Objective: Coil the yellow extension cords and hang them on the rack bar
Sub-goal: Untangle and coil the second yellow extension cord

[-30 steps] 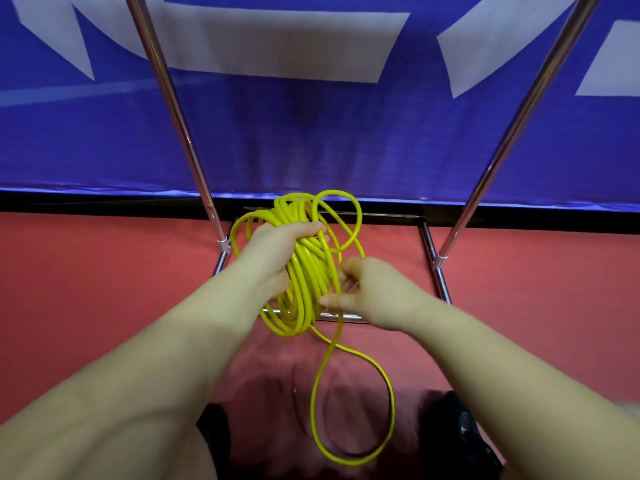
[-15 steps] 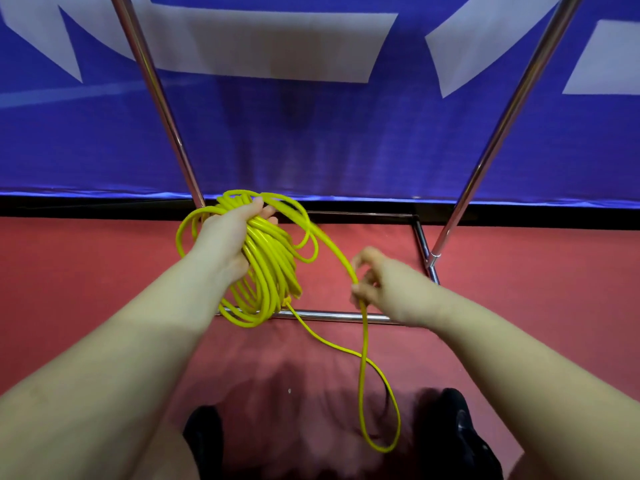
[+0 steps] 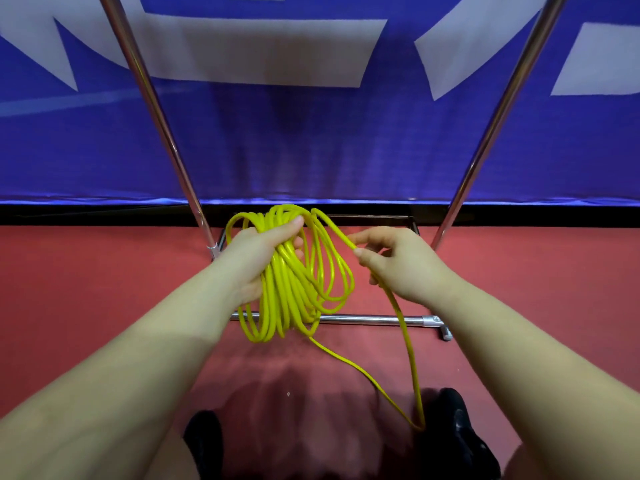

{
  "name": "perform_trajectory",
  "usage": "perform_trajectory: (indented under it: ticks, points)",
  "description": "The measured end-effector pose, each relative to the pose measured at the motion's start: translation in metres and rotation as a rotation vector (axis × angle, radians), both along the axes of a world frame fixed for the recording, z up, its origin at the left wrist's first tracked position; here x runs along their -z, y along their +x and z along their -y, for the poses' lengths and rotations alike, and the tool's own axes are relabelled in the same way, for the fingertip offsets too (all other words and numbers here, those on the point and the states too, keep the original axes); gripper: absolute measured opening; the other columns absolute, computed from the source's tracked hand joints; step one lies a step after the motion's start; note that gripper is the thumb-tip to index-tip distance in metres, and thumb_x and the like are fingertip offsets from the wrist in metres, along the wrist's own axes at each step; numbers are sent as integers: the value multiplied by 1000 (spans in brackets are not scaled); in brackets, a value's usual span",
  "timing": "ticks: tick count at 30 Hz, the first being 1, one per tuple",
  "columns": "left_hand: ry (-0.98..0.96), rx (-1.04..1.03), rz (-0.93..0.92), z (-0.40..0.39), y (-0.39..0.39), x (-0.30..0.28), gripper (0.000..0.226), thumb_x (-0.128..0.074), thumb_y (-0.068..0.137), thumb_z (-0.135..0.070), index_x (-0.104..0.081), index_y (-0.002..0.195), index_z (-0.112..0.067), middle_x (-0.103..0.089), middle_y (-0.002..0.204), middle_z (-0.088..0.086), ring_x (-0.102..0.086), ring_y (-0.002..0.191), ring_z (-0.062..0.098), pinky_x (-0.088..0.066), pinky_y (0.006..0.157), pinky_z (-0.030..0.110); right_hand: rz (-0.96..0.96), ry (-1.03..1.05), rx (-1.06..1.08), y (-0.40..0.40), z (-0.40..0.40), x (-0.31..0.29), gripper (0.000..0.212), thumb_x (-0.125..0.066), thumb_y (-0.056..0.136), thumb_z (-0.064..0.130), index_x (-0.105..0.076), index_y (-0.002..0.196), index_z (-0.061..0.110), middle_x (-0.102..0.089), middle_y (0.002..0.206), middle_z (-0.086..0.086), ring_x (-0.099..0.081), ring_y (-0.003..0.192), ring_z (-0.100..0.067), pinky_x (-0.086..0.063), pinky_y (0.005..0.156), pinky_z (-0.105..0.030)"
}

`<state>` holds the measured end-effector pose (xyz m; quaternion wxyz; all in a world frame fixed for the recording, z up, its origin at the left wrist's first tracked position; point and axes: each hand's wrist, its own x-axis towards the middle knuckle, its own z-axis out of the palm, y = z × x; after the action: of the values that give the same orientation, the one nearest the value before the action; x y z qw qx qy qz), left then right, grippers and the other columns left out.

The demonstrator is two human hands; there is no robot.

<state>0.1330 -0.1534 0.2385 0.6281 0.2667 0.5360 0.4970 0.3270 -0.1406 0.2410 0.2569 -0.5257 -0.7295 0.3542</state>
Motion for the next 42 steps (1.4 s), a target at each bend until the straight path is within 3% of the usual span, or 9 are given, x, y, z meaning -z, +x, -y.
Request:
perform_trajectory:
  ticks: [5, 10, 15, 21, 23, 25, 31, 40, 42]
  points:
    - [-9, 39, -12, 4, 22, 7, 13, -68, 81, -20, -63, 76, -9, -58, 55, 3, -56, 45, 13, -52, 53, 28, -176, -120, -30, -18, 8, -1, 24, -54, 93, 14, -67, 113, 13, -58, 68, 3, -48, 51, -6, -44, 57, -22]
    - [-28, 72, 5, 3, 26, 10, 32, -79, 64, -26, -65, 83, -4, -61, 66, 17, -60, 61, 29, -51, 74, 57, -298, -307, -104, -28, 18, -9, 27, -53, 92, 5, -62, 115, 16, -53, 73, -1, -52, 48, -10, -52, 59, -36]
    - [-41, -101, 3, -7, 23, 6, 18, -65, 85, -17, -62, 73, -3, -62, 52, 5, -59, 42, 21, -54, 49, 34, -321, -231, -69, -29, 18, -2, 32, -66, 85, 11, -42, 106, 17, -57, 67, -1, -58, 53, -20, -51, 53, -32]
    - [-84, -295, 219, -21, -19, -2, 24, -52, 93, -23, -57, 73, -10, -59, 45, -1, -59, 39, 11, -53, 46, 23, 273, -487, -478, -8, 21, 21, 22, -53, 94, 16, -55, 72, 16, -58, 60, 2, -57, 59, -11, -46, 61, -21]
    - [-65, -349, 285, -23, -33, -6, 25, -51, 94, -24, -55, 72, -12, -59, 45, -3, -60, 40, 10, -53, 55, 26, 594, -496, -533, 5, 19, 30, 18, -54, 90, 19, -67, 80, 11, -62, 74, -1, -55, 74, -14, -47, 73, -27]
    - [-31, -391, 314, -23, -42, -8, 26, -50, 95, -23, -54, 72, -12, -59, 45, -3, -61, 41, 10, -55, 50, 25, 635, -486, -476, 16, 16, 33, 14, -57, 87, 17, -69, 93, 12, -67, 86, -3, -55, 76, -11, -46, 71, -23]
    - [29, -386, 252, -21, -58, -7, 22, -53, 93, -17, -52, 71, -12, -58, 45, 0, -63, 44, 16, -53, 41, 33, -3, -595, 11, 25, 4, 25, 8, -57, 92, 10, -51, 87, 9, -64, 66, -10, -59, 44, -15, -50, 44, -22]
    - [103, -428, -72, -18, -34, 0, 18, -70, 78, -2, -54, 74, -10, -59, 55, 6, -62, 50, 23, -56, 56, 42, -953, -884, 461, 9, -3, -17, 16, -50, 93, 5, -56, 78, 1, -58, 72, -10, -67, 48, -19, -56, 44, -33]
    - [136, -448, -211, -17, -29, 4, 21, -76, 70, -7, -56, 78, -9, -61, 69, 10, -63, 67, 28, -56, 72, 51, -1112, -867, 489, 8, -4, -28, 17, -49, 93, 3, -57, 78, -2, -60, 63, -10, -67, 49, -20, -56, 46, -35]
